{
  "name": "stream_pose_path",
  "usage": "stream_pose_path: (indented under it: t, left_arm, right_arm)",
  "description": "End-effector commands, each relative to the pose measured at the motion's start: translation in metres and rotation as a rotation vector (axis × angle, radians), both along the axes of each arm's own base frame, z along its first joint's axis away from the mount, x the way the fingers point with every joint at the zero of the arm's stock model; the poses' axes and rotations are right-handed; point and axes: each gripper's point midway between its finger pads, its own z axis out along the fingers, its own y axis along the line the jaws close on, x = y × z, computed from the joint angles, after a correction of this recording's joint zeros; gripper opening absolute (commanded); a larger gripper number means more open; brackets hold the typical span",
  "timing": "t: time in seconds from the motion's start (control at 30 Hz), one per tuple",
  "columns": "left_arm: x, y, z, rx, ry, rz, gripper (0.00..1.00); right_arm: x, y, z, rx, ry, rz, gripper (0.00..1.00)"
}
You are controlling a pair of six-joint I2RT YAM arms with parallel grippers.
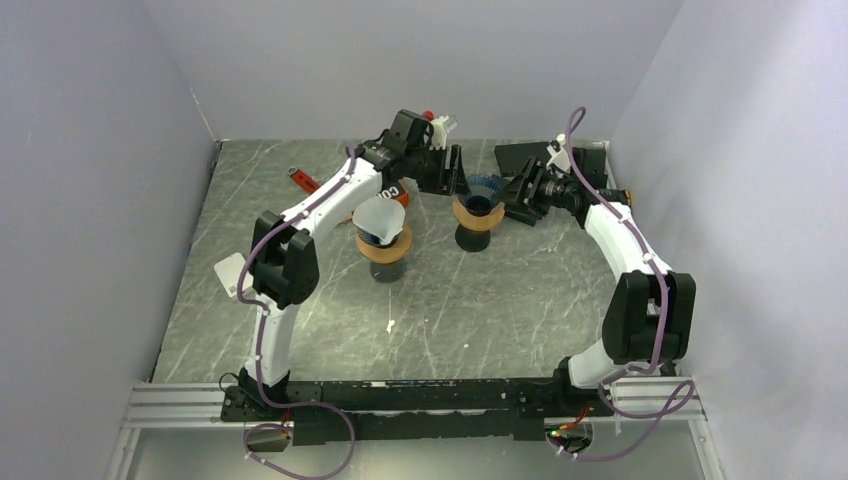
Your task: Place the coffee filter in the dripper
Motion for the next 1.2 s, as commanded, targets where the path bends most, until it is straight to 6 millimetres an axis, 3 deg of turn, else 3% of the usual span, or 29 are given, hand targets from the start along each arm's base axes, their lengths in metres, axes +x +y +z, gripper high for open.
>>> stream_pose_path:
  t: [0.0, 0.2, 0.33, 0.47, 0.67, 0.77, 0.9, 1.17]
  left_arm:
    - [0.007, -0.005, 0.069, -0.089, -0.159, -0.005, 0.69]
    - [0.011, 0.009, 0.106, -0.121, -0.250, 0.013, 0.73]
    - [0.015, 0.041, 0.136, -0.117, -0.327, 0.067, 0.74]
    - [0.027, 0.096, 0.151, -0.030, -0.402, 0.205, 0.80]
    - [0.039, 0.208, 0.152, 0.072, -0.364, 0.443, 0.86]
    - [0.038, 0.252, 0.140, 0.087, -0.310, 0.517, 0.86]
    - [0.036, 0.296, 0.097, 0.053, -0.160, 0.600, 0.87]
    - [0.033, 0.323, -0.009, -0.173, 0.224, 0.654, 0.79]
  right_arm:
    - [0.008, -0.008, 0.048, -0.043, -0.140, -0.029, 0.61]
    - [0.008, -0.008, 0.056, -0.048, -0.160, -0.023, 0.69]
    - [0.005, -0.012, 0.059, -0.077, -0.179, -0.035, 0.74]
    - [0.001, -0.016, 0.061, -0.111, -0.192, -0.049, 0.76]
    - [-0.002, -0.020, 0.061, -0.144, -0.197, -0.057, 0.77]
    - [-0.002, -0.024, 0.059, -0.170, -0.190, -0.063, 0.80]
    - [-0.002, -0.026, 0.059, -0.180, -0.191, -0.071, 0.82]
    - [-0.005, -0.025, 0.056, -0.171, -0.187, -0.077, 0.83]
